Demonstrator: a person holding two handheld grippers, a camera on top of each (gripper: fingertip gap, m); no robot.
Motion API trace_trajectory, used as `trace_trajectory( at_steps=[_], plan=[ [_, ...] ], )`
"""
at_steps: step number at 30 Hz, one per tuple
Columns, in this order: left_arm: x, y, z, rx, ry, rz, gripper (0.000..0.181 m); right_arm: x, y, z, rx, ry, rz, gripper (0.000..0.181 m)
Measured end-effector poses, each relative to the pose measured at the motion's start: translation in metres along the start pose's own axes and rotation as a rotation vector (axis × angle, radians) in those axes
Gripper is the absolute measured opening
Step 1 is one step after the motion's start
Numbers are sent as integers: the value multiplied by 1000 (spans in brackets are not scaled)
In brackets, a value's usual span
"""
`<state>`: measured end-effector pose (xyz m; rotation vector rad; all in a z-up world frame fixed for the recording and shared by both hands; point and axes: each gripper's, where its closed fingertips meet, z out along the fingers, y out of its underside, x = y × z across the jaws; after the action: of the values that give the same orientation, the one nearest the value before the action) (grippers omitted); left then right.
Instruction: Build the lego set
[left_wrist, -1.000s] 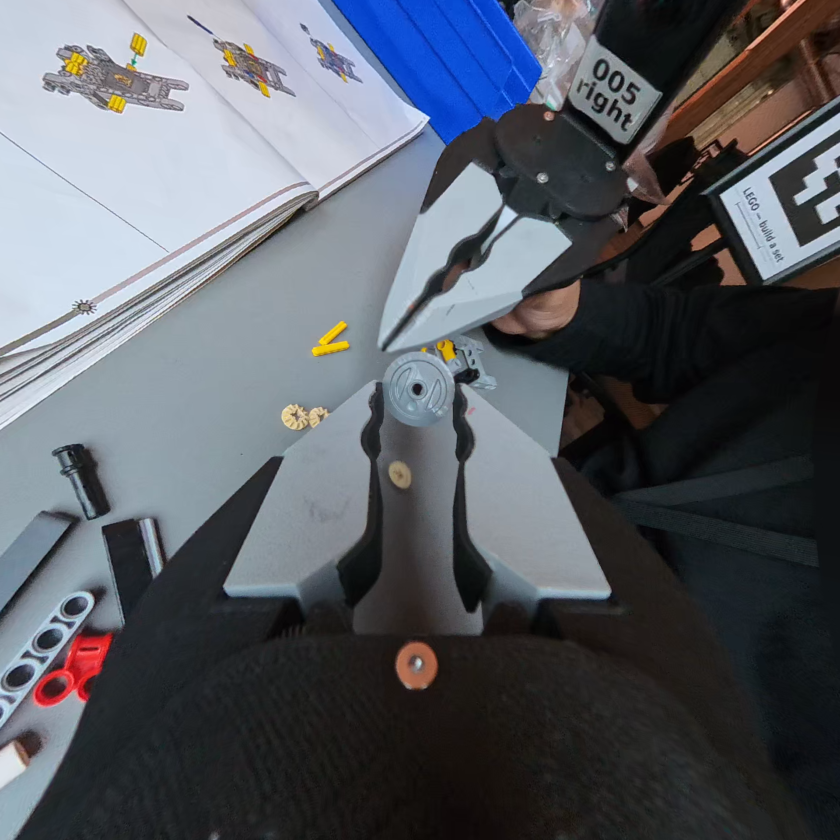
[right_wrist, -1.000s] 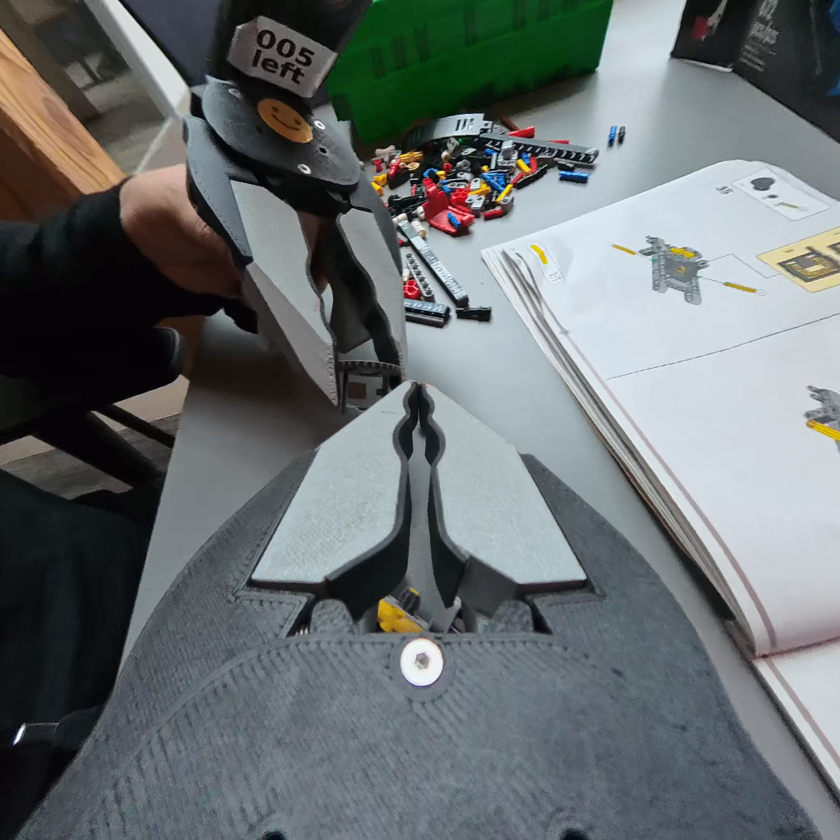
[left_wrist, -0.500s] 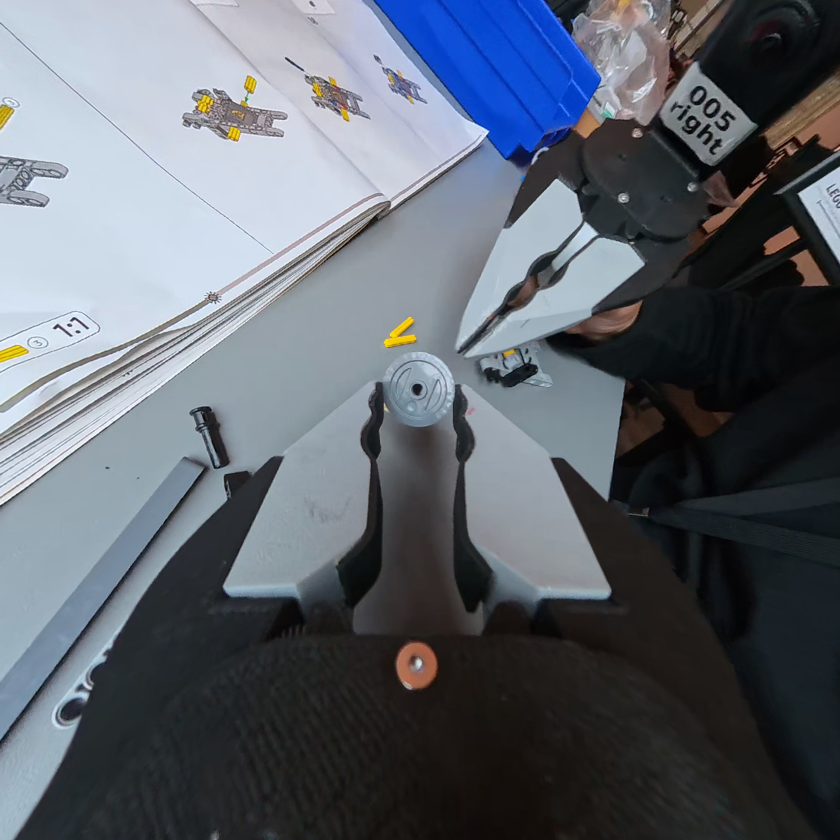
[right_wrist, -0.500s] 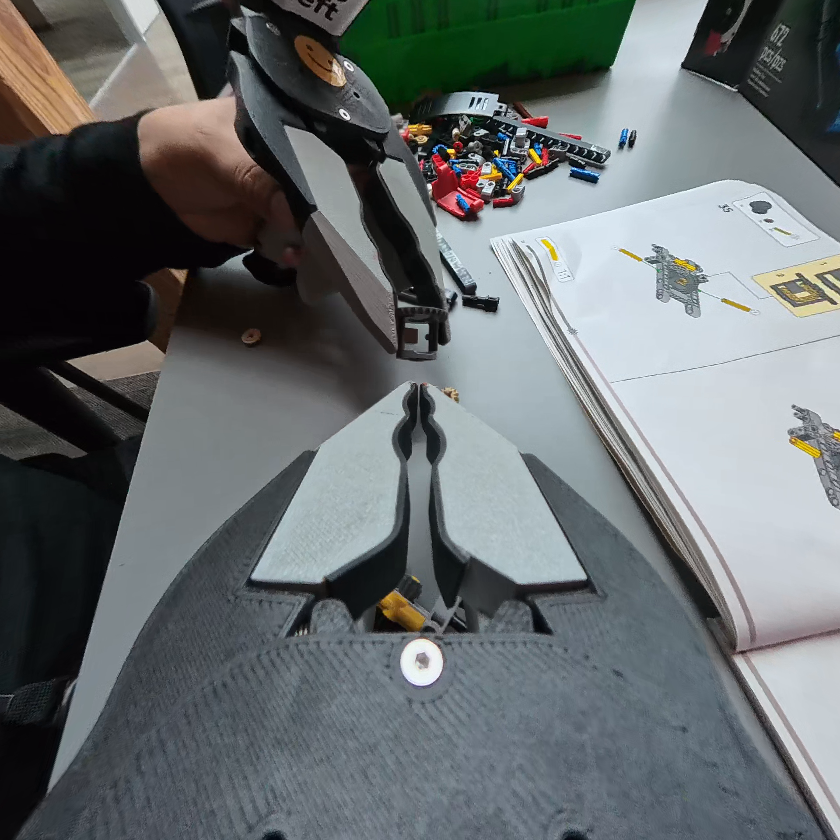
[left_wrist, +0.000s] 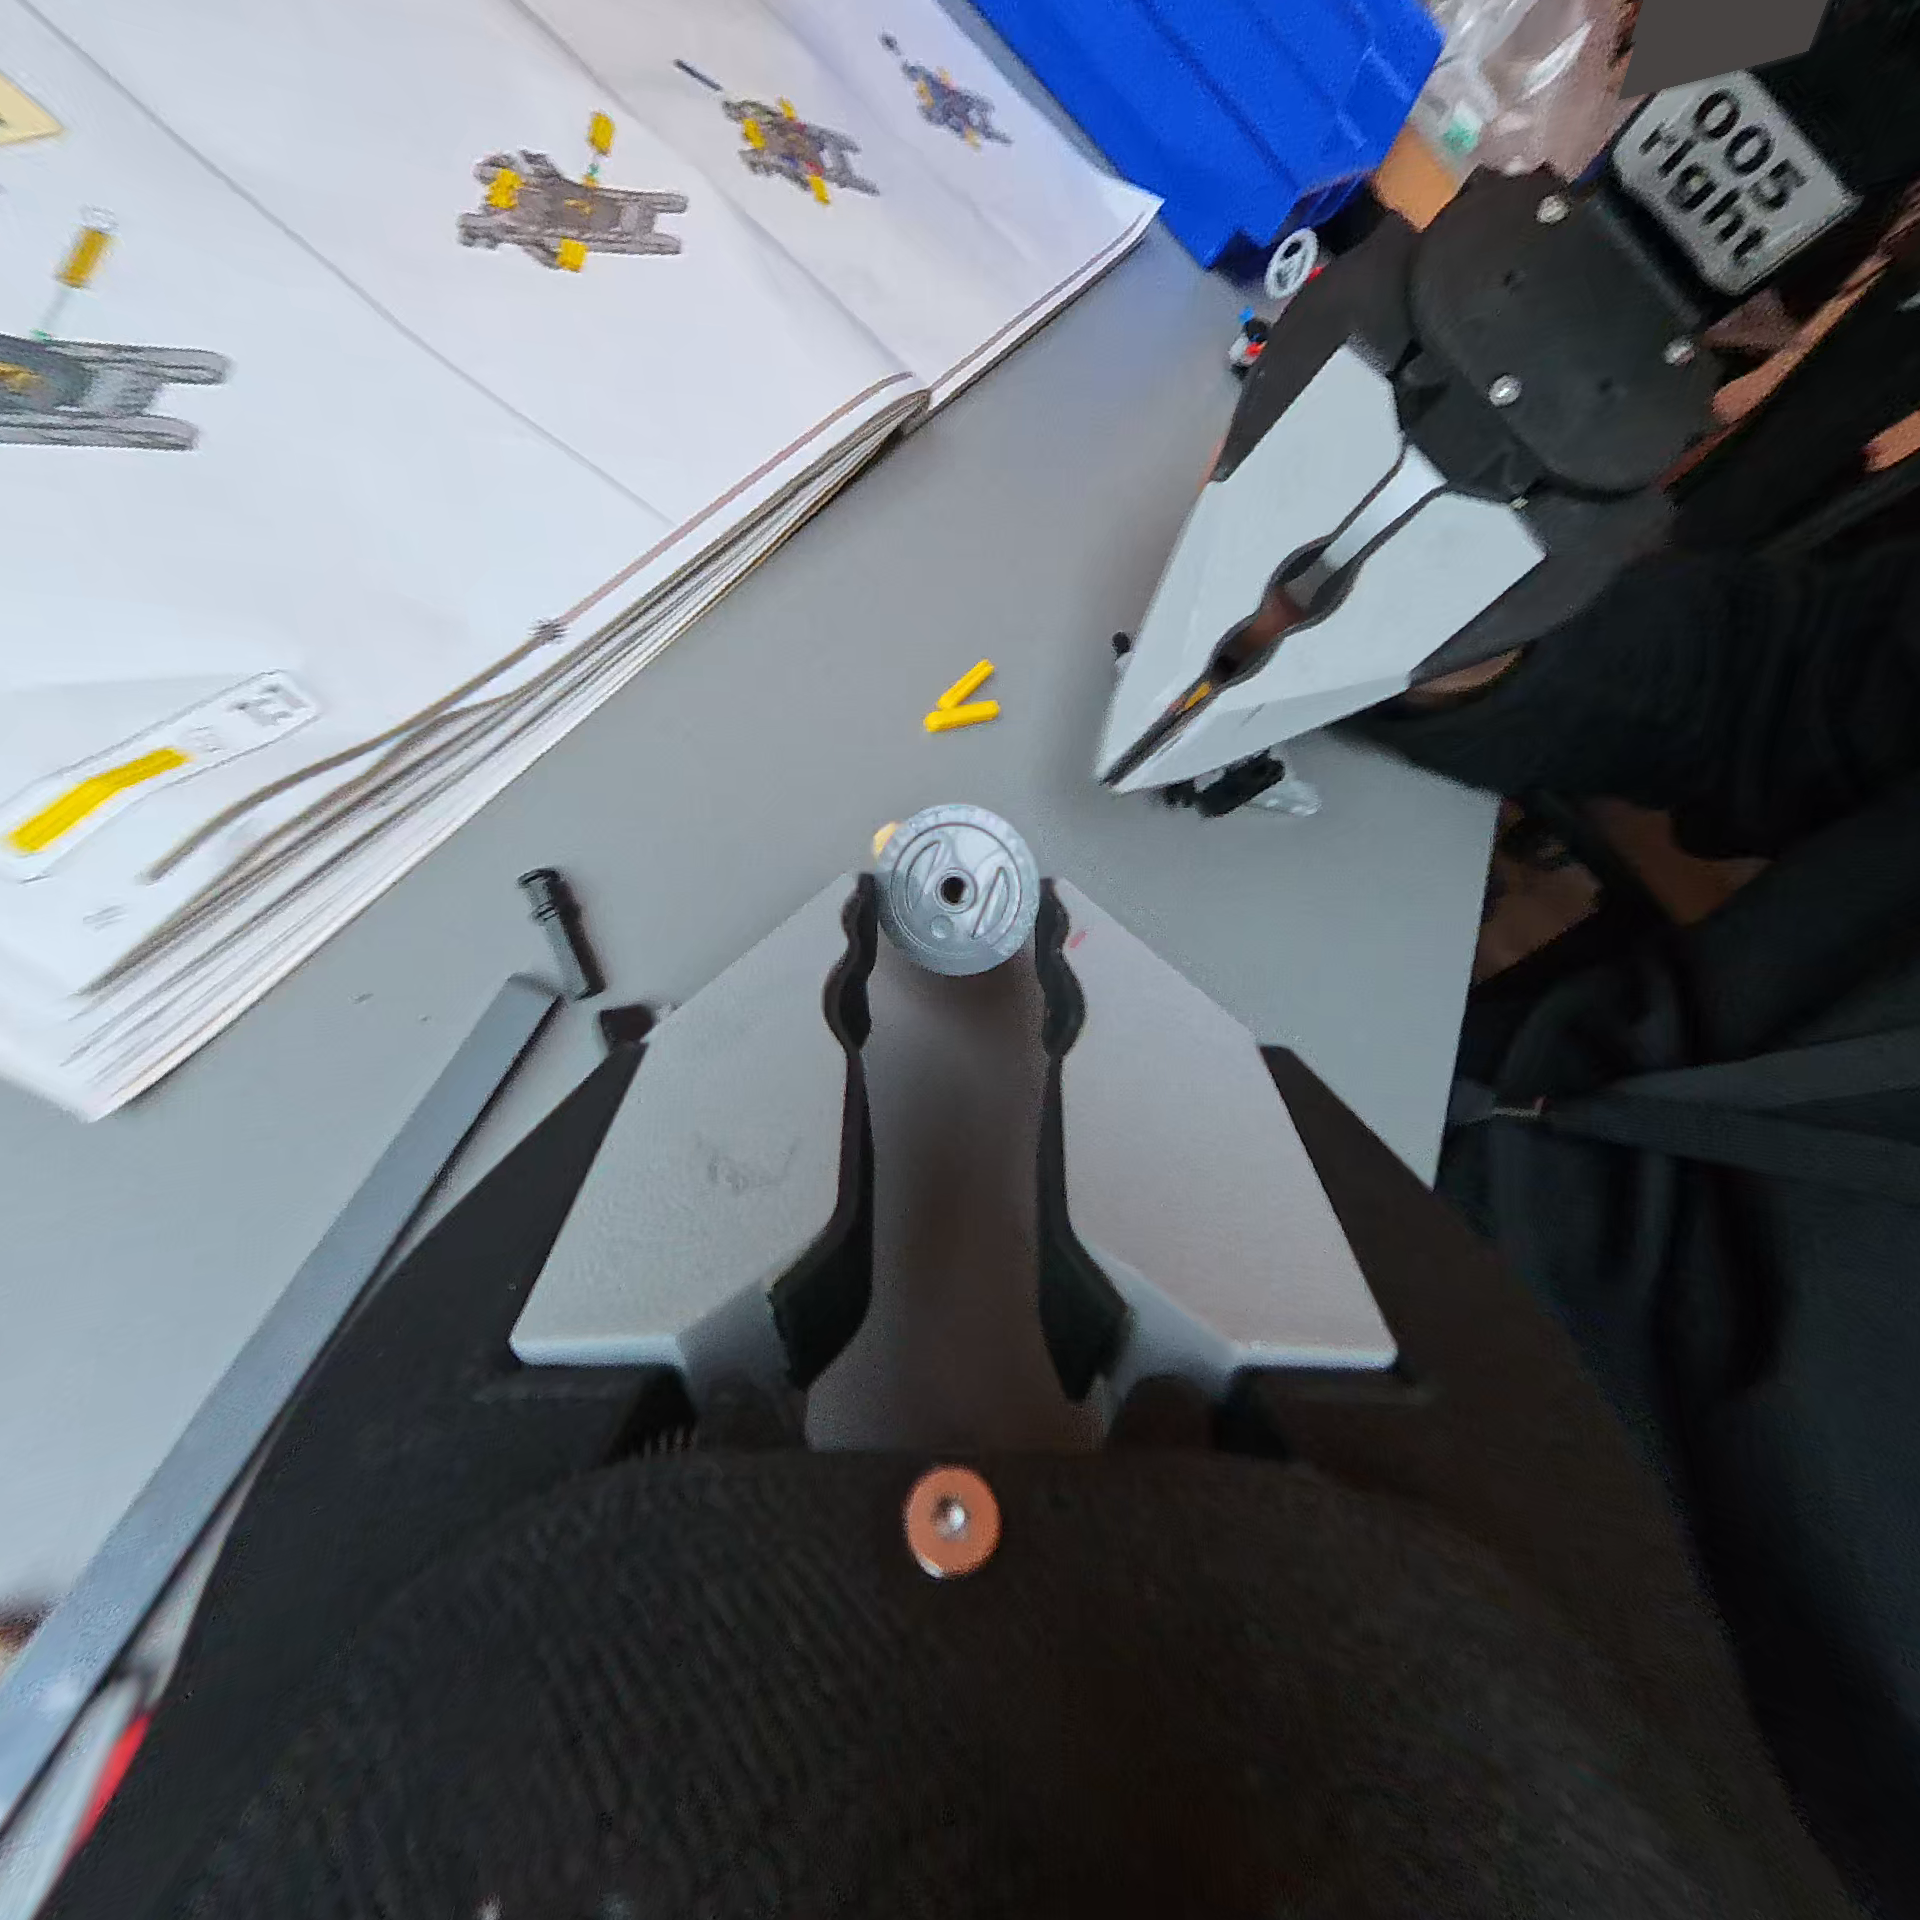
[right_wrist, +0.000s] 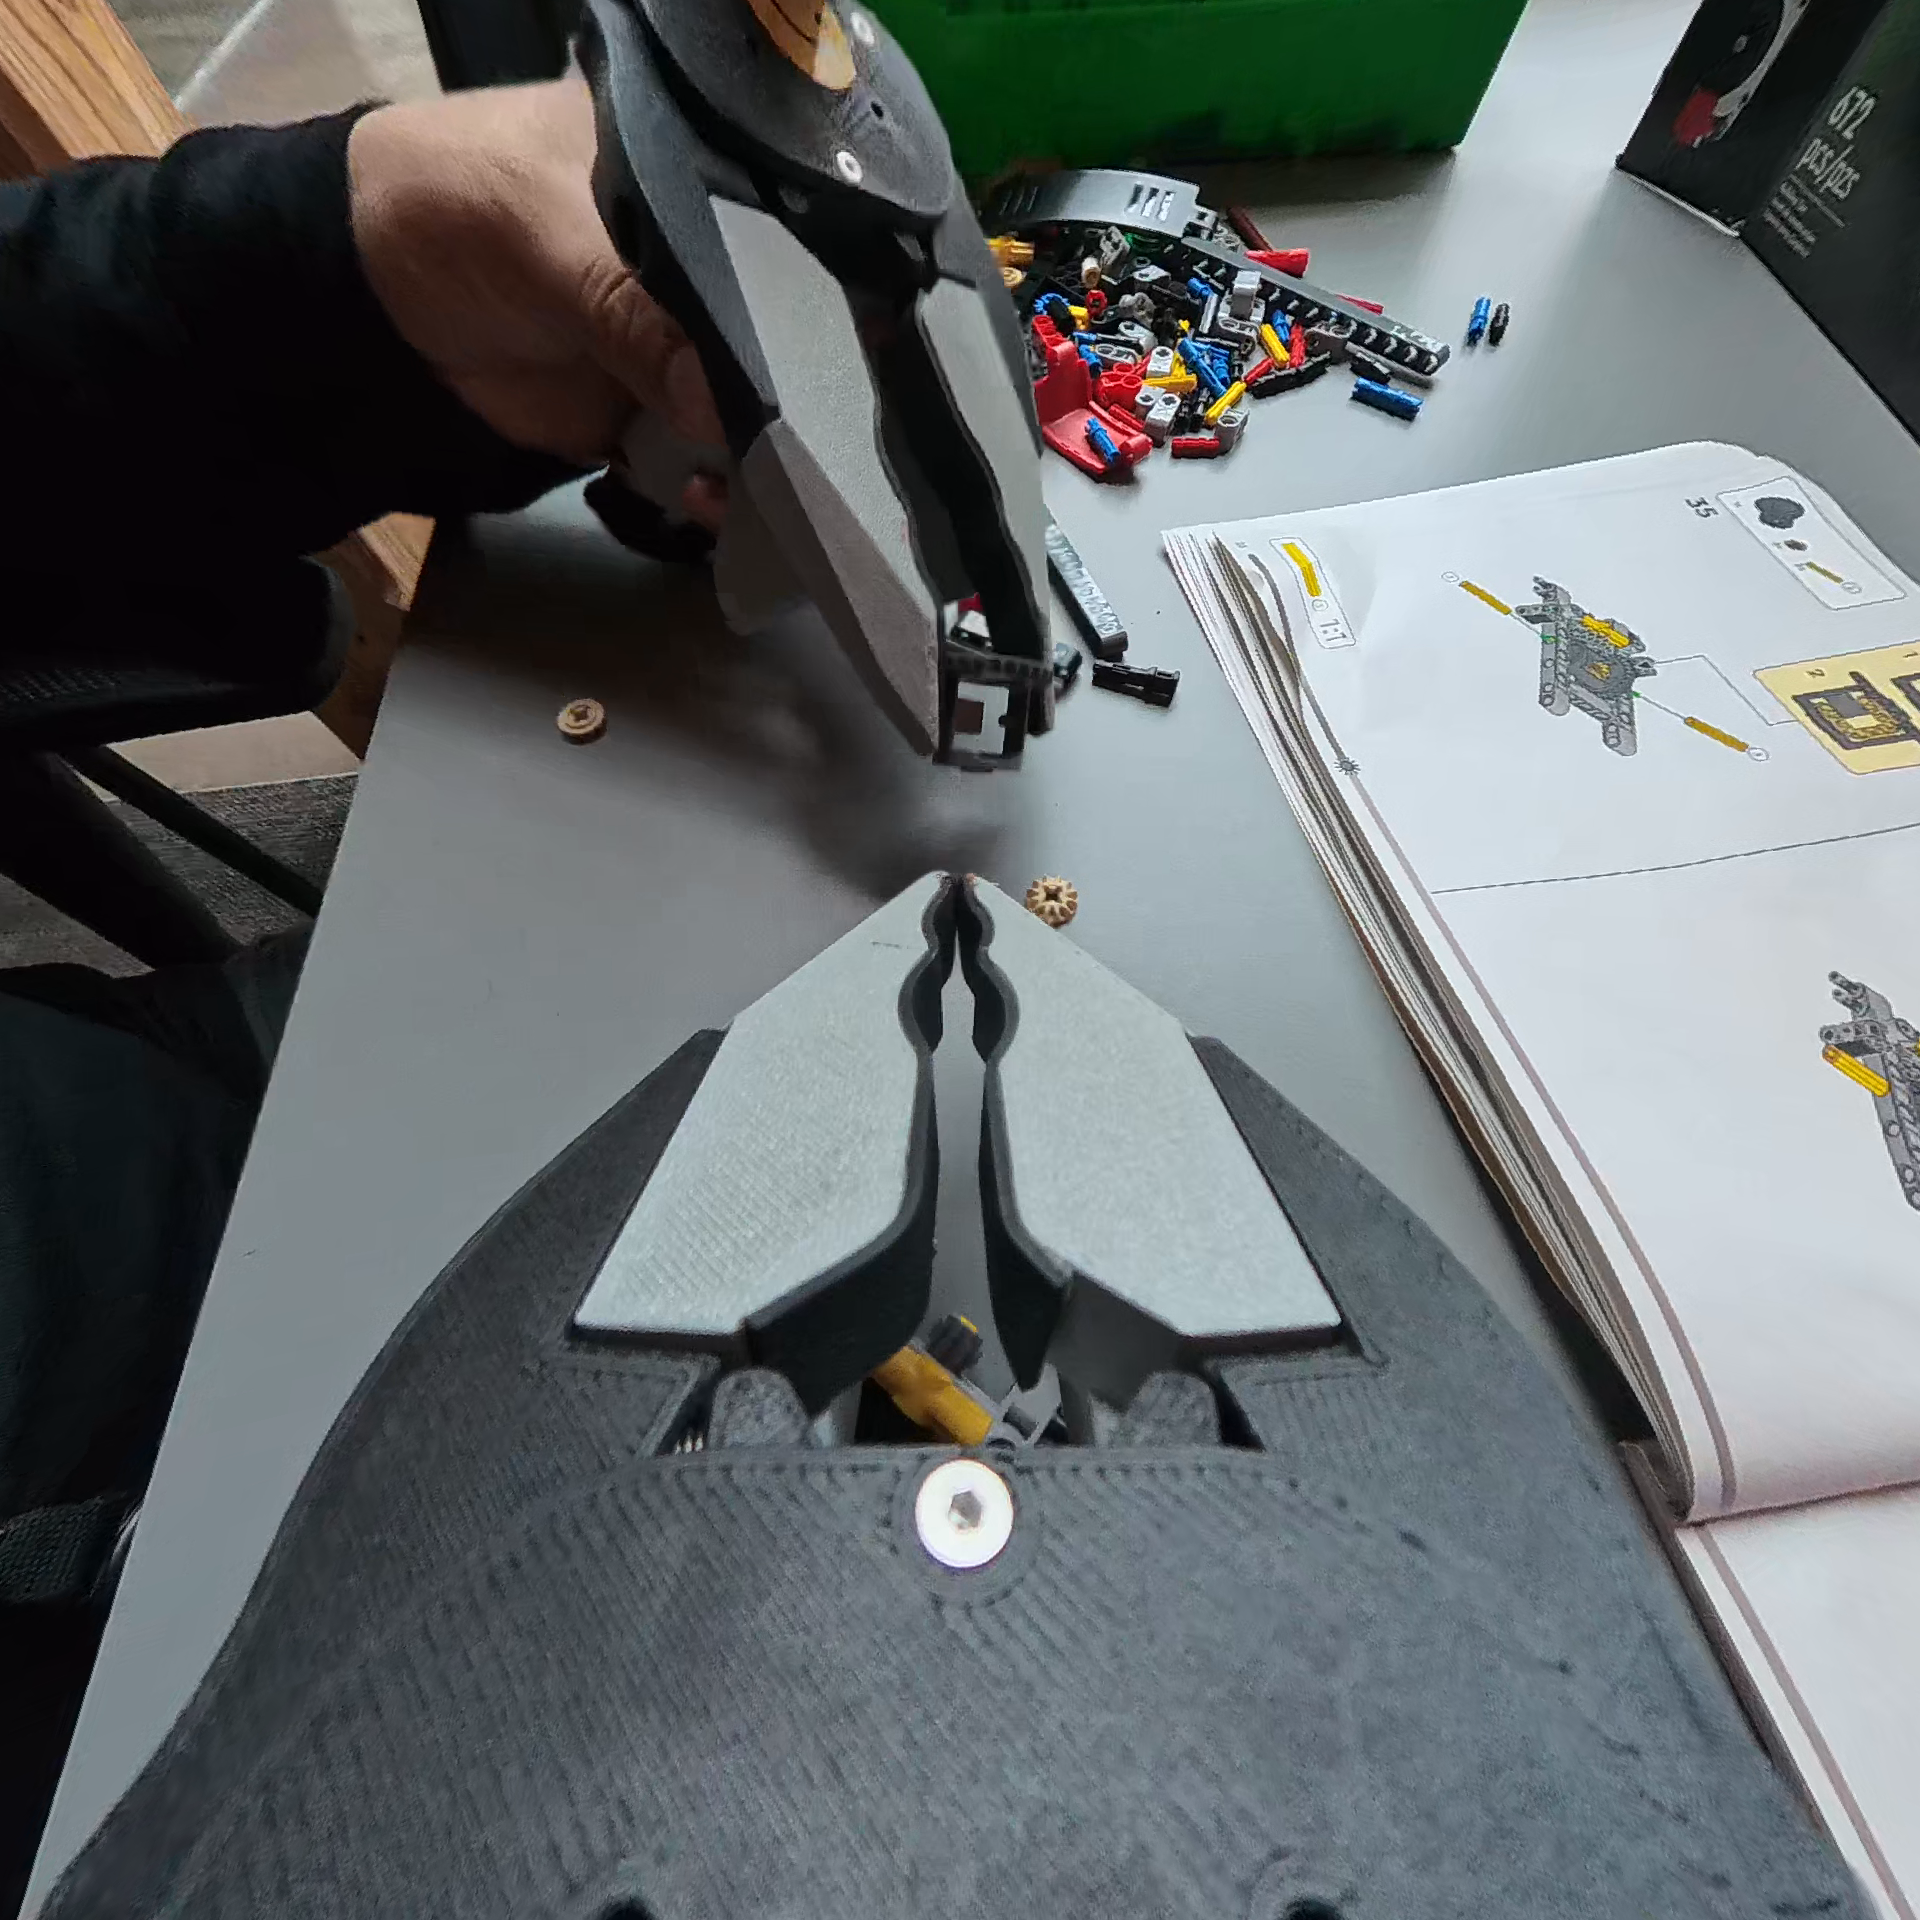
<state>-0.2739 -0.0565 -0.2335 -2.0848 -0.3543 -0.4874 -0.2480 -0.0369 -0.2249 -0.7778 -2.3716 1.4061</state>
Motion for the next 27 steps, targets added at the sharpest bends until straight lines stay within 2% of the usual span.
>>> trace_trajectory(
  at_steps=[4,8,11,16,21,27],
  plan=[
    [0,15,-36,-121,3,4,27,-16,-5,0,18,-50,-65,0],
    [4,54,-59,-351,-16,-10,28,-44,-7,8,8,-105,-177,3],
    [21,72,-62,-484,86,-46,27,-65,-9,17,-11,-129,-263,4],
    [38,90,-59,-681,232,-175,28,-83,-10,27,-52,-73,-404,3],
    [38,85,-54,-720,291,-282,28,-88,-2,32,-87,-59,-450,5],
    [33,80,-49,-662,268,-211,28,-82,4,28,-99,-51,-431,5]
  ],
)
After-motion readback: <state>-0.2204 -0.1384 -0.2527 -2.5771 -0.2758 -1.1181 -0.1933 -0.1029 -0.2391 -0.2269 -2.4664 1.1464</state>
